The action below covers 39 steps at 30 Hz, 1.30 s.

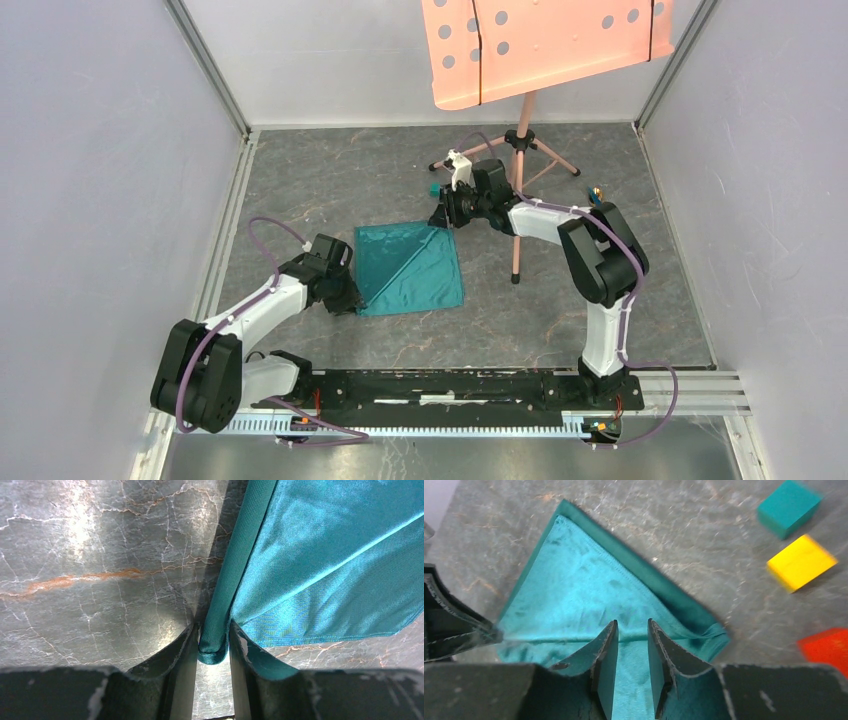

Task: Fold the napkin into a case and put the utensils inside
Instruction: Smooth out the upper triangle-folded napkin at the center of the board.

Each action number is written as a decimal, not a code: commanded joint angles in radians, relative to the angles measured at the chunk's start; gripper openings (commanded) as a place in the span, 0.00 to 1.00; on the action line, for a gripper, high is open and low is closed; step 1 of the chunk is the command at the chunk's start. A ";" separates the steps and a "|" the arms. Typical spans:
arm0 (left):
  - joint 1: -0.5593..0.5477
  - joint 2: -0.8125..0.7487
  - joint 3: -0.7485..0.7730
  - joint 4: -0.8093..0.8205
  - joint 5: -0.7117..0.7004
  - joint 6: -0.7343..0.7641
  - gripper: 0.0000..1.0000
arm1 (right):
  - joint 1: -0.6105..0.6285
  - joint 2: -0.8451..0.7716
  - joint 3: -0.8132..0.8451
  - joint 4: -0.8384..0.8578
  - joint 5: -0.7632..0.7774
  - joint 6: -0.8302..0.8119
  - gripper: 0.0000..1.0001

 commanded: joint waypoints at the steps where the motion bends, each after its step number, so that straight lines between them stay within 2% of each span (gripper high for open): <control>1: -0.001 0.000 -0.003 0.035 -0.001 0.013 0.37 | 0.002 0.020 -0.080 0.159 -0.117 0.098 0.31; 7: -0.002 0.013 -0.014 0.040 -0.014 0.013 0.36 | -0.031 0.126 -0.020 0.189 -0.091 0.090 0.27; 11: -0.002 0.020 -0.030 0.043 -0.028 0.006 0.36 | -0.049 0.176 0.025 0.096 0.011 0.001 0.26; 18: -0.002 -0.022 0.005 0.001 0.014 0.009 0.37 | -0.042 0.126 0.041 0.027 0.063 -0.053 0.27; 22: -0.001 -0.094 0.067 -0.057 0.076 0.004 0.49 | -0.021 0.103 0.124 -0.054 0.044 -0.067 0.32; 28: -0.002 -0.159 0.135 -0.083 0.119 -0.025 0.52 | 0.066 0.004 0.093 -0.034 0.023 -0.004 0.42; 31: -0.001 -0.125 0.117 -0.015 0.182 -0.044 0.45 | 0.108 -0.026 -0.004 0.089 -0.050 0.112 0.43; 32: -0.001 -0.106 0.106 0.026 0.213 -0.051 0.39 | 0.119 -0.031 -0.037 0.160 -0.082 0.157 0.42; 35: 0.000 -0.046 0.066 0.142 0.264 -0.078 0.25 | 0.150 -0.008 -0.116 0.346 -0.169 0.304 0.33; 39: 0.006 0.028 0.041 0.211 0.239 -0.073 0.18 | 0.184 0.062 -0.150 0.500 -0.248 0.424 0.28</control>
